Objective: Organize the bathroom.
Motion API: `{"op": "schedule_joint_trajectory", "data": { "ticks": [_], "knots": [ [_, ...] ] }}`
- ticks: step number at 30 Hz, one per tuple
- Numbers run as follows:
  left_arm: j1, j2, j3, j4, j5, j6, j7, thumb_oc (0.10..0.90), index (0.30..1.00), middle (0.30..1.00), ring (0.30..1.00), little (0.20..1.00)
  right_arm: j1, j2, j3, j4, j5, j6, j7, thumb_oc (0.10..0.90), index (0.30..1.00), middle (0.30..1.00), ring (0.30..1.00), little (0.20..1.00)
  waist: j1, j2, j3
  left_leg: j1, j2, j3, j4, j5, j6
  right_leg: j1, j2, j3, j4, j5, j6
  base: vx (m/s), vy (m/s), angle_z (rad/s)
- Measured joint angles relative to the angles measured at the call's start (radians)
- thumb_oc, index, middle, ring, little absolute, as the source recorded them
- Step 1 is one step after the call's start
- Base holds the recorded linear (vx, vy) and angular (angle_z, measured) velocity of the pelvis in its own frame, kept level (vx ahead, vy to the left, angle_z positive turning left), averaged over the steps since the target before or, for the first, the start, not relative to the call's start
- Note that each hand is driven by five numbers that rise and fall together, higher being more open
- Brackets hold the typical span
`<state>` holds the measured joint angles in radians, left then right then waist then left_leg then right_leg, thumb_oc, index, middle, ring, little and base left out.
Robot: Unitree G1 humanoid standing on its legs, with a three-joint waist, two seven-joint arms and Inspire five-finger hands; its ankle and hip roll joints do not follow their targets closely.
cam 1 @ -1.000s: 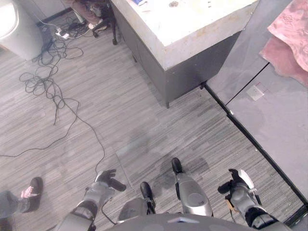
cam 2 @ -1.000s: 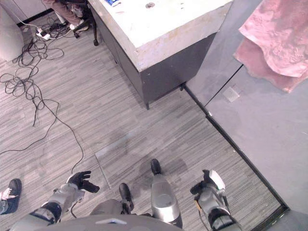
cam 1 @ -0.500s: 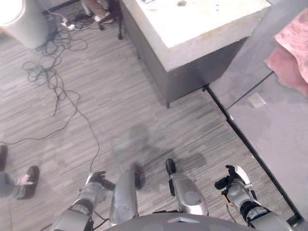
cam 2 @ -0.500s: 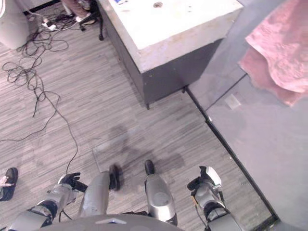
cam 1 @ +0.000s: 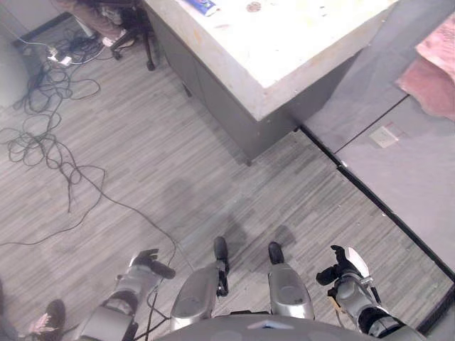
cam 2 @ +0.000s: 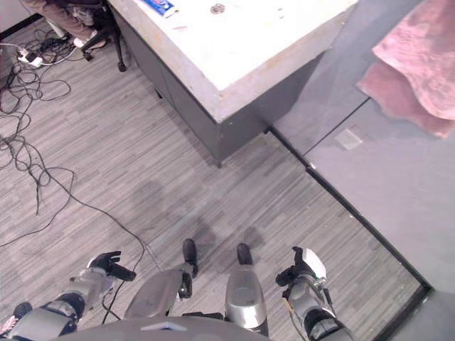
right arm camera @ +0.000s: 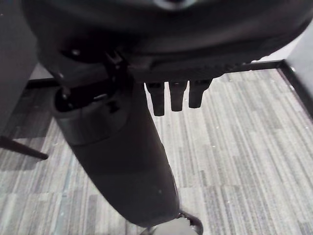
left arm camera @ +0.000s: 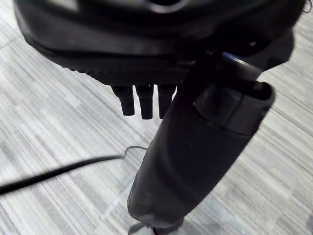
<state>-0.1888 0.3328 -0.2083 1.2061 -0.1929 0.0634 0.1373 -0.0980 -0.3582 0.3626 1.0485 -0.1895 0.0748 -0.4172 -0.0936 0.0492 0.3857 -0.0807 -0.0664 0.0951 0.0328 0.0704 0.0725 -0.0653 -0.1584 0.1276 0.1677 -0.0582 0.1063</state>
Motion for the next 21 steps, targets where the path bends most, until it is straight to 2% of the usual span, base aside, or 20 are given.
{"op": "schedule_joint_trajectory", "data": {
  "ticks": [2, 4, 6, 7, 9, 10, 11, 12, 13, 14, 16, 18, 19, 20, 21],
  "knots": [
    [0.002, 0.025, 0.0, 0.002, 0.001, 0.001, -0.004, 0.8, 0.9, 0.9, 0.9, 0.9, -0.001, 0.013, 0.0, -0.002, -0.001, -0.003, 0.0, 0.8, 0.9, 0.9, 0.9, 0.9, 0.015, 0.0, 0.0, 0.014, -0.002, 0.002, -0.012, -0.005, 0.01, -0.001, -0.004, -0.001, 0.006, 0.008, 0.006, 0.12, 0.144, -0.07],
    [0.01, 0.039, -0.002, -0.003, 0.008, 0.002, -0.014, 0.8, 0.9, 0.9, 0.9, 0.9, -0.014, 0.015, -0.009, 0.012, -0.016, -0.012, 0.0, 0.8, 0.9, 0.9, 0.9, 0.9, 0.046, -0.002, 0.001, 0.024, -0.007, 0.024, -0.022, -0.013, 0.021, -0.032, -0.01, -0.004, 0.046, 0.042, 0.016, 0.09, 0.136, -0.26],
    [0.029, 0.036, -0.002, -0.009, 0.009, 0.006, -0.014, 0.8, 0.9, 0.9, 0.9, 0.9, -0.048, 0.012, -0.015, 0.002, -0.039, -0.013, 0.008, 0.8, 0.9, 0.9, 0.9, 0.9, 0.045, -0.004, 0.003, 0.034, -0.007, 0.058, -0.041, -0.015, 0.032, -0.088, -0.01, -0.023, 0.107, 0.03, 0.013, 0.14, 0.087, -0.57],
    [0.041, 0.03, -0.002, -0.006, 0.009, 0.007, -0.012, 0.8, 0.9, 0.9, 0.9, 0.9, -0.063, 0.008, -0.017, -0.009, -0.039, -0.013, 0.015, 0.8, 0.9, 0.9, 0.9, 0.9, 0.044, -0.006, 0.003, 0.045, -0.007, 0.085, -0.055, -0.018, 0.038, -0.121, -0.01, -0.055, 0.119, 0.022, 0.01, 0.15, 0.005, -0.9],
    [0.072, 0.012, 0.005, 0.013, 0.009, 0.007, -0.01, 0.8, 0.9, 0.9, 0.9, 0.9, -0.075, 0.001, -0.017, -0.066, -0.039, -0.019, 0.024, 0.8, 0.9, 0.9, 0.9, 0.9, 0.022, -0.008, 0.005, 0.066, -0.003, 0.113, -0.072, -0.034, 0.03, -0.182, 0.032, -0.067, 0.088, 0.016, 0.024, 0.1, -0.019, -0.65],
    [0.074, 0.01, 0.015, 0.013, 0.009, 0.006, -0.008, 0.8, 0.9, 0.9, 0.9, 0.9, -0.074, 0.002, -0.014, -0.08, -0.04, -0.019, 0.026, 0.8, 0.9, 0.9, 0.9, 0.9, 0.005, -0.015, 0.009, 0.075, -0.004, 0.111, -0.076, -0.036, 0.029, -0.188, 0.05, -0.064, 0.061, 0.02, 0.028, 0.04, -0.03, -0.01],
    [0.072, 0.013, 0.025, 0.0, 0.008, 0.005, -0.002, 0.8, 0.9, 0.9, 0.9, 0.9, -0.064, 0.005, -0.012, -0.086, -0.04, -0.018, 0.028, 0.8, 0.9, 0.9, 0.9, 0.9, -0.01, -0.036, 0.013, 0.091, -0.014, 0.118, -0.075, -0.042, 0.024, -0.203, 0.066, -0.092, 0.044, 0.029, 0.03, 0.02, -0.039, 0.03],
    [0.076, 0.022, 0.032, -0.028, 0.006, 0.003, 0.01, 0.8, 0.9, 0.9, 0.9, 0.9, -0.059, 0.009, -0.005, -0.086, -0.041, -0.017, 0.036, 0.8, 0.9, 0.9, 0.9, 0.9, -0.001, -0.068, 0.021, 0.098, -0.024, 0.136, -0.064, -0.053, 0.027, -0.24, 0.064, -0.162, 0.066, 0.033, 0.027, 0.04, -0.078, -0.15],
    [0.084, 0.026, 0.044, -0.066, 0.002, 0.003, 0.016, 0.8, 0.9, 0.9, 0.9, 0.9, -0.06, 0.009, 0.0, -0.083, -0.042, -0.018, 0.043, 0.8, 0.9, 0.9, 0.9, 0.9, 0.013, -0.085, 0.021, 0.102, -0.026, 0.17, -0.063, -0.05, 0.039, -0.261, 0.054, -0.245, 0.089, 0.034, -0.001, 0.06, -0.093, -0.38],
    [0.092, 0.015, 0.062, -0.112, 0.0, 0.003, 0.026, 0.8, 0.9, 0.9, 0.9, 0.9, -0.046, -0.003, -0.001, -0.08, -0.042, -0.013, 0.046, 0.8, 0.9, 0.9, 0.9, 0.9, 0.024, -0.081, 0.022, 0.103, -0.02, 0.171, -0.058, -0.067, 0.034, -0.284, 0.075, -0.26, 0.134, 0.03, -0.013, 0.06, -0.092, -0.2],
    [0.089, 0.006, 0.058, -0.121, 0.0, 0.002, 0.028, 0.8, 0.9, 0.9, 0.9, 0.9, -0.026, -0.013, -0.002, -0.076, -0.04, -0.002, 0.046, 0.8, 0.9, 0.9, 0.9, 0.9, 0.013, -0.072, 0.012, 0.105, -0.017, 0.151, -0.052, -0.079, 0.019, -0.242, 0.08, -0.232, 0.103, 0.029, -0.016, 0.01, -0.02, -0.01],
    [0.085, 0.005, 0.056, -0.121, 0.0, 0.003, 0.029, 0.8, 0.9, 0.9, 0.9, 0.9, -0.031, -0.017, -0.008, -0.069, -0.038, 0.009, 0.045, 0.8, 0.9, 0.9, 0.9, 0.9, 0.005, -0.062, 0.008, 0.106, -0.009, 0.142, -0.035, -0.093, -0.005, -0.197, 0.093, -0.239, 0.024, 0.121, -0.06, -0.03, -0.009, 0.0],
    [0.075, -0.001, 0.056, -0.114, 0.001, 0.007, 0.031, 0.8, 0.9, 0.9, 0.9, 0.9, -0.031, -0.027, -0.008, -0.072, -0.037, 0.013, 0.045, 0.8, 0.9, 0.9, 0.9, 0.9, -0.003, -0.05, 0.005, 0.103, -0.001, 0.129, -0.021, -0.097, -0.012, -0.178, 0.101, -0.246, 0.0, 0.142, -0.106, -0.02, -0.013, 0.15],
    [0.07, -0.007, 0.056, -0.117, 0.001, 0.005, 0.031, 0.8, 0.9, 0.9, 0.9, 0.9, -0.026, -0.04, -0.007, -0.076, -0.035, 0.025, 0.045, 0.8, 0.9, 0.9, 0.9, 0.9, -0.004, -0.037, 0.0, 0.088, 0.009, 0.105, 0.018, -0.106, -0.026, -0.157, 0.106, -0.254, -0.036, 0.156, -0.124, 0.0, -0.018, 0.09],
    [0.064, -0.01, 0.056, -0.119, 0.001, 0.0, 0.031, 0.8, 0.9, 0.9, 0.9, 0.9, -0.034, -0.049, -0.006, -0.079, -0.035, 0.03, 0.045, 0.8, 0.9, 0.9, 0.9, 0.9, -0.001, -0.037, 0.0, 0.075, 0.01, 0.081, 0.059, -0.109, -0.031, -0.136, 0.104, -0.254, -0.058, 0.165, -0.136, 0.0, 0.0, 0.0]
  ]
}}
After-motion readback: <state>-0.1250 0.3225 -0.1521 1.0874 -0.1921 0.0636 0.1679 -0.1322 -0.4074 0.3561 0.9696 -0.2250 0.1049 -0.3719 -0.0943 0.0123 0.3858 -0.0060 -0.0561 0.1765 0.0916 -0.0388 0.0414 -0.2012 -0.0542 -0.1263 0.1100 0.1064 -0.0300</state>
